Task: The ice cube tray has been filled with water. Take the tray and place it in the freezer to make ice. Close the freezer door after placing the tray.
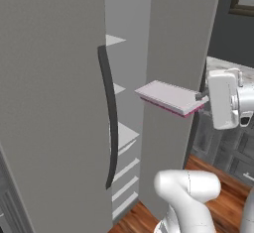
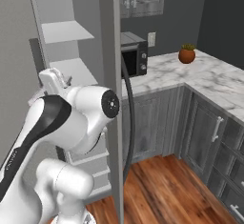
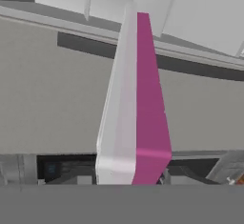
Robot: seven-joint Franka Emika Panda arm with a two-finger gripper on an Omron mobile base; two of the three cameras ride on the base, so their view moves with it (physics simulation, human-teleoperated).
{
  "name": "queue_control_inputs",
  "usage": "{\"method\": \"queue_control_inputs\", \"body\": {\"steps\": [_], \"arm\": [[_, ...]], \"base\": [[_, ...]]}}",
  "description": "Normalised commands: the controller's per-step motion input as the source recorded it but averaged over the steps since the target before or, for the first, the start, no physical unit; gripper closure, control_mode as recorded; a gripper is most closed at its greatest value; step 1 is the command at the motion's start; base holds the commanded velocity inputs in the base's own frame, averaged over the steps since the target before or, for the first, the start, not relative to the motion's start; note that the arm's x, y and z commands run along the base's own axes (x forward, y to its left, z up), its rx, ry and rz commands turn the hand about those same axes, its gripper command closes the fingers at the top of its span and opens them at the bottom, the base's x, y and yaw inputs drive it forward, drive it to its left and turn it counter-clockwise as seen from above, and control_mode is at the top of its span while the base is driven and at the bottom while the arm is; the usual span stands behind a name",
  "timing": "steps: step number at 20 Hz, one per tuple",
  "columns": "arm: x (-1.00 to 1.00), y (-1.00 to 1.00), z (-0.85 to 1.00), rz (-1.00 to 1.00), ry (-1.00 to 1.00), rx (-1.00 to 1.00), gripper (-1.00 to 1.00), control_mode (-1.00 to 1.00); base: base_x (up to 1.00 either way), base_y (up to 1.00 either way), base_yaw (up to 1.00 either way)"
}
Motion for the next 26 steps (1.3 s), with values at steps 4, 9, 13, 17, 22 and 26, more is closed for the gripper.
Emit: {"method": "queue_control_inputs", "body": {"steps": [4,9,13,17,22,26], "arm": [[0.01,0.23,0.14,-0.11,0.1,0.03,1.0,-1.0],[0.0,0.11,0.01,-0.04,0.0,0.01,1.0,-1.0],[0.0,0.01,0.0,-0.01,-0.02,0.0,1.0,-1.0],[0.0,0.0,0.0,0.0,-0.09,0.0,1.0,-1.0],[0.0,0.0,0.09,0.0,-0.15,0.0,1.0,-1.0],[0.0,0.0,0.43,0.0,-0.07,0.05,1.0,-1.0]], "base": [[0.0,0.0,0.0],[0.0,0.0,0.0],[0.0,0.0,0.0],[0.0,0.0,0.0],[0.0,0.0,0.0],[0.0,0.0,0.0]]}}
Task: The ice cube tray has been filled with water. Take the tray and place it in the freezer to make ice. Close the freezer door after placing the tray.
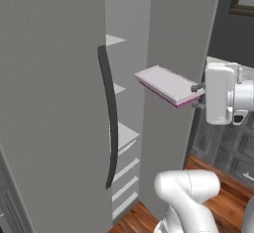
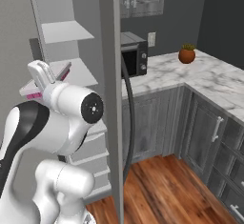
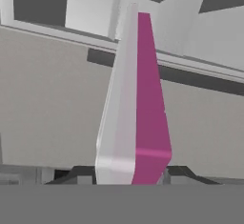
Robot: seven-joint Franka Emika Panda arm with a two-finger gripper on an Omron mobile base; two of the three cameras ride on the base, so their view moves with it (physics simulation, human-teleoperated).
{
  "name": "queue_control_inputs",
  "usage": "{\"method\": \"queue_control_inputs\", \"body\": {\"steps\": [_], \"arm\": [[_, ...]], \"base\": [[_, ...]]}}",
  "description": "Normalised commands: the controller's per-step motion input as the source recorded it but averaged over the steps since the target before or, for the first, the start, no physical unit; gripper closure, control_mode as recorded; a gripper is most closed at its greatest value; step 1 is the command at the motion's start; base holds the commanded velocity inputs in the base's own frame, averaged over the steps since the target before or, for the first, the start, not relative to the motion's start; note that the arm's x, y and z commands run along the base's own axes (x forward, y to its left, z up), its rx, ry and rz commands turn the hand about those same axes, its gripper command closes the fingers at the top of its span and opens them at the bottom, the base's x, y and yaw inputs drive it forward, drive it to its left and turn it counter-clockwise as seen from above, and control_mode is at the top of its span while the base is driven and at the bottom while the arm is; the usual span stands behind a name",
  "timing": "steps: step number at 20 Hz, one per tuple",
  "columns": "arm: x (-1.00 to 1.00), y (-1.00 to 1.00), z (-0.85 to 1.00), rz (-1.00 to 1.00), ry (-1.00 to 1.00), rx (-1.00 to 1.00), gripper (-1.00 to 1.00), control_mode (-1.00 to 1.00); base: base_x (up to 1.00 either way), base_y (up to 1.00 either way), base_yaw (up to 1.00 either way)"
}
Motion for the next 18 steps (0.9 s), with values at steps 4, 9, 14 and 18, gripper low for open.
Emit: {"method": "queue_control_inputs", "body": {"steps": [4,9,14,18], "arm": [[0.04,0.0,0.61,0.0,0.0,0.1,1.0,-1.0],[0.21,0.0,0.5,0.02,0.0,0.08,1.0,-1.0],[0.4,0.02,0.17,0.02,0.0,0.06,1.0,-1.0],[0.51,0.15,0.0,0.0,0.0,0.02,1.0,-1.0]], "base": [[0.0,0.0,0.0],[0.0,0.0,0.0],[0.0,0.0,0.0],[0.0,0.0,0.0]]}}
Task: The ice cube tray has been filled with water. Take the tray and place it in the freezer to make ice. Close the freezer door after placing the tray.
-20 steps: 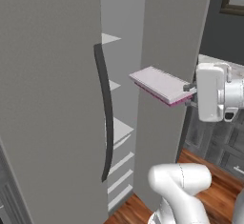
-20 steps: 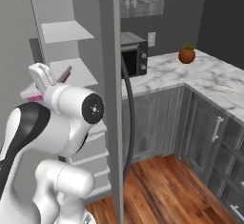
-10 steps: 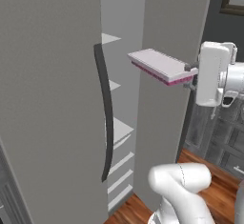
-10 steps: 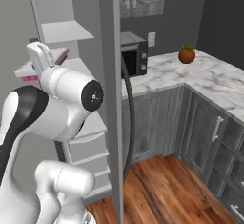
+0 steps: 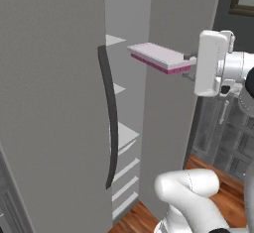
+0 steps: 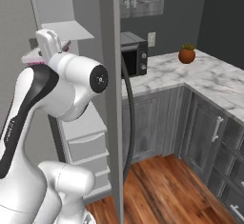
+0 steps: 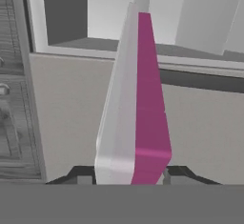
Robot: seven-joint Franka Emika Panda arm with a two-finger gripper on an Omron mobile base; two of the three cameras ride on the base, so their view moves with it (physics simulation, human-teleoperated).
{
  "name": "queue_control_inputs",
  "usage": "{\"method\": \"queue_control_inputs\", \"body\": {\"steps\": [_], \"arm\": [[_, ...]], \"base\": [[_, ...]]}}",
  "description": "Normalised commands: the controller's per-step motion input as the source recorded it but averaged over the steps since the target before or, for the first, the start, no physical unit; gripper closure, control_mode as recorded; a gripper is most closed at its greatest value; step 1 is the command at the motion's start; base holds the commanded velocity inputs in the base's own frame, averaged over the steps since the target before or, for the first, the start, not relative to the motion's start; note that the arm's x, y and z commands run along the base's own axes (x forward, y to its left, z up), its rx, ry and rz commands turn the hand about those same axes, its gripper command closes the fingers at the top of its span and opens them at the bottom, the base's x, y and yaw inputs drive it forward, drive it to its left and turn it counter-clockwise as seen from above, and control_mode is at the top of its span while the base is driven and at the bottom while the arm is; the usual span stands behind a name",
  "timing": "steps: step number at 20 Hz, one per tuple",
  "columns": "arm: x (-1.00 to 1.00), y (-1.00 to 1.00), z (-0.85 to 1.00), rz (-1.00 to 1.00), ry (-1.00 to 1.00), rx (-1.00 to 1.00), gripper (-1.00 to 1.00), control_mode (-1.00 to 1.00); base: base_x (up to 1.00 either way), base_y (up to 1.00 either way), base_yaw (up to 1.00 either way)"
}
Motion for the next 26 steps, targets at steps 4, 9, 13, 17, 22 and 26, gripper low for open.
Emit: {"method": "queue_control_inputs", "body": {"steps": [4,9,13,17,22,26], "arm": [[0.44,0.27,0.0,0.0,0.0,0.0,1.0,-1.0],[0.36,0.25,0.03,0.0,0.0,0.0,1.0,-1.0],[0.33,0.09,0.1,0.0,0.0,0.0,1.0,-1.0],[0.25,0.0,0.12,0.0,0.0,0.0,1.0,-1.0],[0.3,0.0,0.1,0.0,0.0,0.0,1.0,-1.0],[0.43,0.03,0.02,0.0,0.0,0.0,1.0,-1.0]], "base": [[0.0,0.0,0.0],[0.0,0.0,0.0],[0.0,0.0,0.0],[0.0,0.0,0.0],[0.0,0.0,0.0],[0.0,0.0,0.0]]}}
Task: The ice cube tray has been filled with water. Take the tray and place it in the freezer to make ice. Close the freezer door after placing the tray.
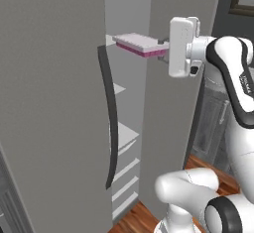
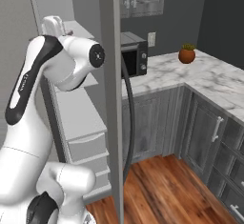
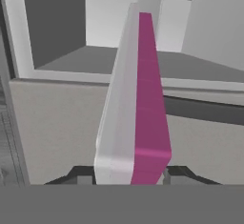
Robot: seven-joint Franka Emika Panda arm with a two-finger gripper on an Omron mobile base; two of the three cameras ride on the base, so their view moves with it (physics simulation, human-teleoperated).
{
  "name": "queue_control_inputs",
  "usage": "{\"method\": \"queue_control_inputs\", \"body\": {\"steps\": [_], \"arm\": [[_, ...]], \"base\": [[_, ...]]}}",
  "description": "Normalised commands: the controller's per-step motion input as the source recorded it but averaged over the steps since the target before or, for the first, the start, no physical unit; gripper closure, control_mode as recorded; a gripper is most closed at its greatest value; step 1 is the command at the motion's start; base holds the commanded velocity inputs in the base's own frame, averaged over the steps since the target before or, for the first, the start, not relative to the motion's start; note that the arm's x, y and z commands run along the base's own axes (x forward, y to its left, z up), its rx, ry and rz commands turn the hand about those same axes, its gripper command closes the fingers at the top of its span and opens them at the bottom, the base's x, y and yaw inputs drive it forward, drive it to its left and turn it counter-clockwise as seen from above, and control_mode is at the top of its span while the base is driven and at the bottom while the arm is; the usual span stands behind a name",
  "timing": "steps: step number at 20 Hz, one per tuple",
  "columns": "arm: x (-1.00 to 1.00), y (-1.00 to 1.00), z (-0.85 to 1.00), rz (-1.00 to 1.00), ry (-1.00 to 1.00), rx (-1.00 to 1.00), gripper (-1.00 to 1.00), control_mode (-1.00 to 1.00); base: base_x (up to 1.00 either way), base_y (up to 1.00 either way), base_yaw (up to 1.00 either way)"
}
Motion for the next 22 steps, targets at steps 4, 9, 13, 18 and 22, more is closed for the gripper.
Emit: {"method": "queue_control_inputs", "body": {"steps": [4,9,13,18,22], "arm": [[0.53,0.18,0.0,0.0,0.0,0.0,1.0,-1.0],[0.6,0.28,0.0,0.0,0.0,0.0,1.0,-1.0],[0.55,0.18,0.0,0.0,0.0,0.0,1.0,-1.0],[0.52,0.02,0.0,0.0,0.0,0.0,1.0,-1.0],[0.58,0.0,0.0,0.0,0.0,0.0,1.0,-1.0]], "base": [[0.0,0.0,0.0],[0.0,0.0,0.0],[0.0,0.0,0.0],[0.0,0.0,0.0],[0.0,0.0,0.0]]}}
